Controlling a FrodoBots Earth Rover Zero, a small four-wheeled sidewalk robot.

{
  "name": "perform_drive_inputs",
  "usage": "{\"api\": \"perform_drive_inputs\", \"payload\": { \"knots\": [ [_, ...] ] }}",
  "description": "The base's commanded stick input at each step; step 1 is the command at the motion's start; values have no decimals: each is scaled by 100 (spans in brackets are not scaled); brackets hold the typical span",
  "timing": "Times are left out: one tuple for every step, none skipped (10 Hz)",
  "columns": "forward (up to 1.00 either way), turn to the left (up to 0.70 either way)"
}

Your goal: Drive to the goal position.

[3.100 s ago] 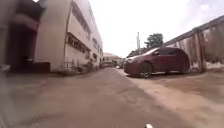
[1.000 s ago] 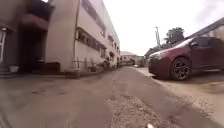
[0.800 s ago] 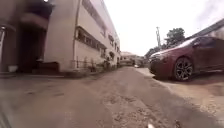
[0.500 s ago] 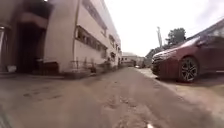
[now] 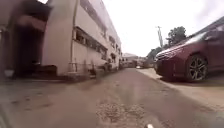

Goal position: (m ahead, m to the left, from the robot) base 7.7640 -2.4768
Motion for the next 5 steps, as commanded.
{"api": "perform_drive_inputs", "payload": {
  "knots": [
    [70, 0],
    [70, 0],
    [70, 0],
    [70, 0],
    [70, 0]
  ]
}}
